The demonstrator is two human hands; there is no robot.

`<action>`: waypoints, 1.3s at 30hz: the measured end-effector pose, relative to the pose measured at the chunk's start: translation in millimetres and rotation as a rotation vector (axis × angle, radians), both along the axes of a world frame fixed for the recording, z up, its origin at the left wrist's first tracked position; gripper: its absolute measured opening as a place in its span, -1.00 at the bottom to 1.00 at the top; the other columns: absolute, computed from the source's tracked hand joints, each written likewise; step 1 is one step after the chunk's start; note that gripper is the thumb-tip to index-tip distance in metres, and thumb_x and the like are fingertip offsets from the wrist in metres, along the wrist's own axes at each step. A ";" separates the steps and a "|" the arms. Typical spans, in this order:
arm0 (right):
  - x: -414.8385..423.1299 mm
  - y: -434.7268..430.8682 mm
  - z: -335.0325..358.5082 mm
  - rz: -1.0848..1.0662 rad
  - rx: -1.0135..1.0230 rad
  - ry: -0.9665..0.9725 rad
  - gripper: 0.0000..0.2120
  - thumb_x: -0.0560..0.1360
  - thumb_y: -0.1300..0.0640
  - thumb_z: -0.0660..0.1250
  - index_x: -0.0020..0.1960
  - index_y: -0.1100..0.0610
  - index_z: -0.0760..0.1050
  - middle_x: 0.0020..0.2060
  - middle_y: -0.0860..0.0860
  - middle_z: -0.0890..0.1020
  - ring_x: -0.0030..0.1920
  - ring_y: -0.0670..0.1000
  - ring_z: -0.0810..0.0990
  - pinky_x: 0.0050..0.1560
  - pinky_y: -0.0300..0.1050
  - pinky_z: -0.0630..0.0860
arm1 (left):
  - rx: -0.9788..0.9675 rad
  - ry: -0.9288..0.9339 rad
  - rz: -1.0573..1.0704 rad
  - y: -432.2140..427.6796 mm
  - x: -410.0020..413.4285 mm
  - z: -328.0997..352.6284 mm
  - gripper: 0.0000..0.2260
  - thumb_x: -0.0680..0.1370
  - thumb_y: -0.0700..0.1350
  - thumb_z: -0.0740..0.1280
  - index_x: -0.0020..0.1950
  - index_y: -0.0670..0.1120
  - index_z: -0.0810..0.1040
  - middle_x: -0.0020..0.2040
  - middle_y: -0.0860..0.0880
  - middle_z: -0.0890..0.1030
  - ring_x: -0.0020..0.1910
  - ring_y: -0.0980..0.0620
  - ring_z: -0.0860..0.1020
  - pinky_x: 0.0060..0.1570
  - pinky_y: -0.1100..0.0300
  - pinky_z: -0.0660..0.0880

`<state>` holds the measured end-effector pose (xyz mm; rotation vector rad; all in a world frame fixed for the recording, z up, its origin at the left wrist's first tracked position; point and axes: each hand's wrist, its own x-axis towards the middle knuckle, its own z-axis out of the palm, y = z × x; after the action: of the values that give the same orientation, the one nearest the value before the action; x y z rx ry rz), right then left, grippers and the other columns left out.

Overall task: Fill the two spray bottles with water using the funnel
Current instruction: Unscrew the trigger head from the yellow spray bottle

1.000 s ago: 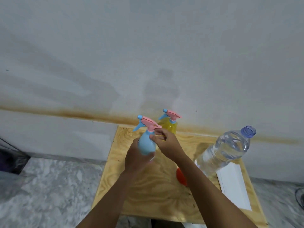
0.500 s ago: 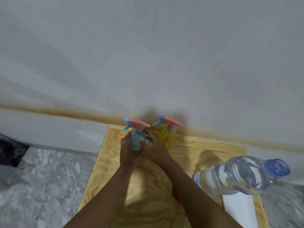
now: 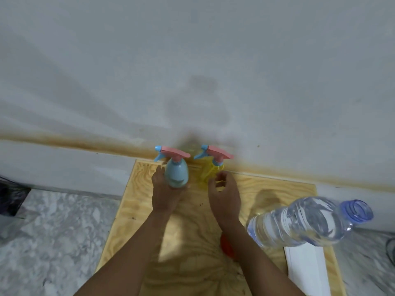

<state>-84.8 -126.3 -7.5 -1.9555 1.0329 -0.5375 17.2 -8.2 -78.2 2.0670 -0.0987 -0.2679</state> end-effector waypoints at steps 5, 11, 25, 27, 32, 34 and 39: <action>1.1 -27.2 -3.7 -0.015 0.109 -0.021 -0.52 0.50 -0.03 0.42 0.36 0.01 0.37 0.21 -0.10 0.49 0.19 -0.10 0.49 0.21 0.00 0.51 | 0.065 -0.075 0.002 -0.5 -60.0 -6.2 -0.32 0.34 0.09 0.58 0.35 -0.08 0.39 0.23 -0.03 0.44 0.24 -0.01 0.45 -0.02 0.10 0.52; 19.9 -45.1 -3.4 0.150 0.132 -0.013 -0.54 0.52 -0.08 0.41 0.37 0.02 0.46 0.25 -0.07 0.58 0.25 -0.09 0.51 0.26 -0.10 0.46 | 0.028 -0.038 -0.231 -41.9 -65.0 3.1 -0.25 0.44 0.11 0.51 0.52 -0.04 0.28 0.45 -0.01 0.37 0.44 0.03 0.35 0.35 0.07 0.42; 1.2 -47.7 31.1 0.241 0.051 -0.096 -0.64 0.48 -0.20 0.37 0.20 -0.06 0.56 0.06 -0.16 0.66 0.13 -0.17 0.60 0.20 -0.05 0.55 | -0.096 -0.041 -0.251 -61.4 -47.5 30.3 -0.18 0.29 0.28 0.55 0.45 0.05 0.34 0.31 0.08 0.55 0.30 0.10 0.51 0.21 0.00 0.54; -9.0 -39.5 44.9 0.234 0.045 -0.139 -0.59 0.45 -0.22 0.39 0.20 -0.03 0.56 0.06 -0.16 0.67 0.13 -0.18 0.60 0.19 -0.08 0.55 | -0.117 -0.104 -0.260 -53.0 -55.4 40.0 -0.17 0.28 0.27 0.56 0.46 0.02 0.36 0.30 0.06 0.56 0.30 0.10 0.51 0.23 0.05 0.53; -23.9 -9.3 76.6 0.143 0.050 -0.265 -0.64 0.39 -0.09 0.54 0.09 0.06 0.62 -0.08 -0.12 0.70 0.00 -0.16 0.65 0.05 -0.22 0.54 | -0.144 -0.158 -0.396 -27.6 -73.0 65.6 -0.12 0.25 0.28 0.57 0.47 -0.01 0.38 0.28 0.06 0.59 0.27 0.11 0.55 0.20 0.04 0.55; -27.9 1.0 87.3 0.120 0.006 -0.319 -0.74 0.40 -0.02 0.55 0.01 0.10 0.66 -0.16 -0.11 0.71 -0.09 -0.16 0.65 -0.03 -0.28 0.52 | -0.172 -0.157 -0.420 -14.4 -77.8 78.9 -0.17 0.25 0.17 0.62 0.43 -0.07 0.43 0.22 0.07 0.61 0.19 0.18 0.56 0.19 0.21 0.52; -40.2 26.2 107.9 0.148 -0.002 -0.377 -0.89 0.47 0.04 0.49 -0.16 0.04 0.61 -0.35 -0.14 0.62 -0.29 -0.22 0.54 -0.21 -0.36 0.42 | -0.214 -0.206 -0.492 18.7 -85.0 108.7 -0.43 0.30 -0.09 0.64 0.23 0.05 0.50 -0.06 0.26 0.59 -0.06 0.39 0.55 -0.12 0.51 0.42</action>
<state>-125.1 -100.1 100.4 -1.8226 0.6461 -0.7863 -67.8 10.5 30.4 1.8269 -0.7361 -0.3257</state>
